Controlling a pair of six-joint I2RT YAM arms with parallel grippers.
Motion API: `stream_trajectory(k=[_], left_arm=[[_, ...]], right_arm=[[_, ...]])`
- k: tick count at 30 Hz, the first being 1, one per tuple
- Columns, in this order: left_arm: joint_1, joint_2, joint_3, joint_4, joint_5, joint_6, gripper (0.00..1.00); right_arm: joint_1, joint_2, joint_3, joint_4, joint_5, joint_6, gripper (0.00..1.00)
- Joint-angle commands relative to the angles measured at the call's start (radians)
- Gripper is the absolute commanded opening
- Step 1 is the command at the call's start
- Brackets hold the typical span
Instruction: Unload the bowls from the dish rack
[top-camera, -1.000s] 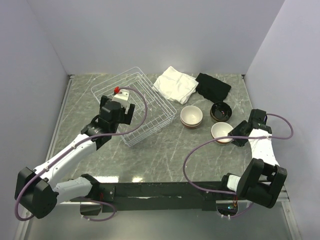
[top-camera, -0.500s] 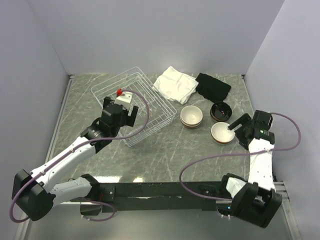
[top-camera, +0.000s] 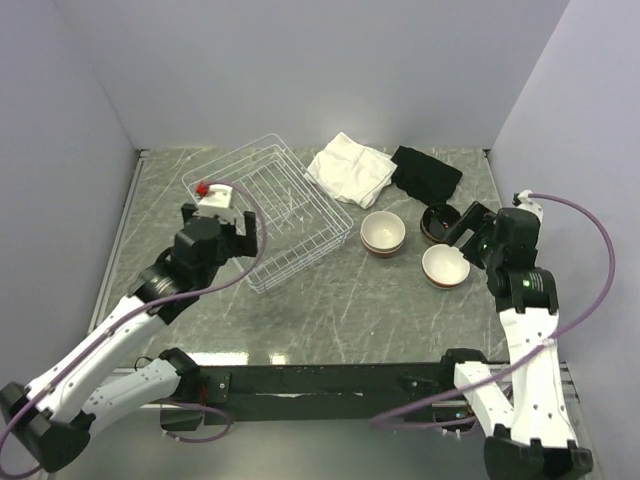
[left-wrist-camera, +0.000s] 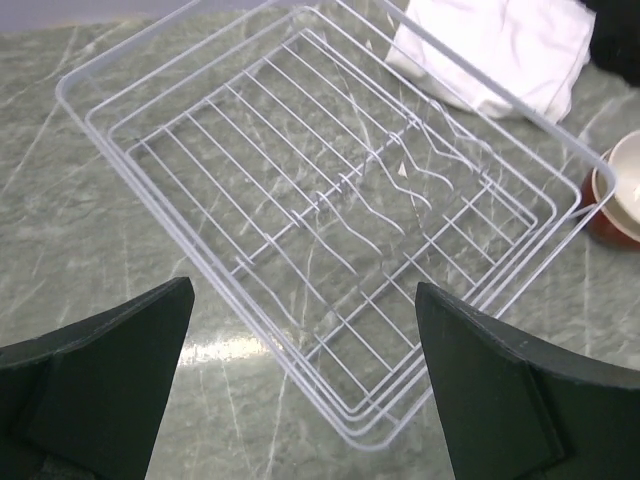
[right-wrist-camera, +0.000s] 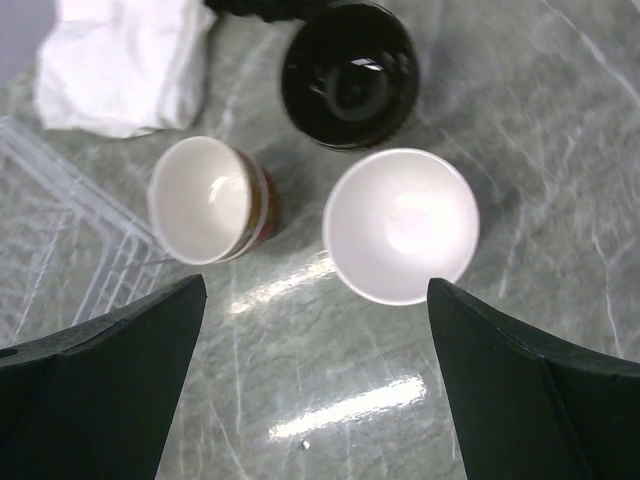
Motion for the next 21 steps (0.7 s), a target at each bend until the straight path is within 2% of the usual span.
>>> stream_trajectory(k=[1, 3, 7, 10, 21], left_arm=[[-0.002, -0.138, 0.05, -0.136, -0.07, -0.155, 0.99], [-0.002, -0.191, 0.05, -0.199, -0.063, -0.22, 0.99], [-0.002, -0.371, 0.0, -0.196, 0.012, -0.206, 0.99], [-0.002, -0.473, 0.001, -0.231, 0.005, -0.215, 0.99], [-0.002, -0.637, 0.063, -0.395, -0.095, -0.319, 0.99]], right_arm=[[0.118, -0.069, 0.108, -0.031, 0.087, -0.041, 1.0], [0.154, -0.127, 0.117, -0.042, 0.098, -0.04, 1.0], [0.215, -0.253, 0.101, -0.075, 0.101, -0.026, 1.0], [0.229, -0.349, 0.104, -0.107, 0.101, -0.031, 1.0], [0.263, -0.667, 0.059, -0.109, 0.149, -0.087, 1.0]])
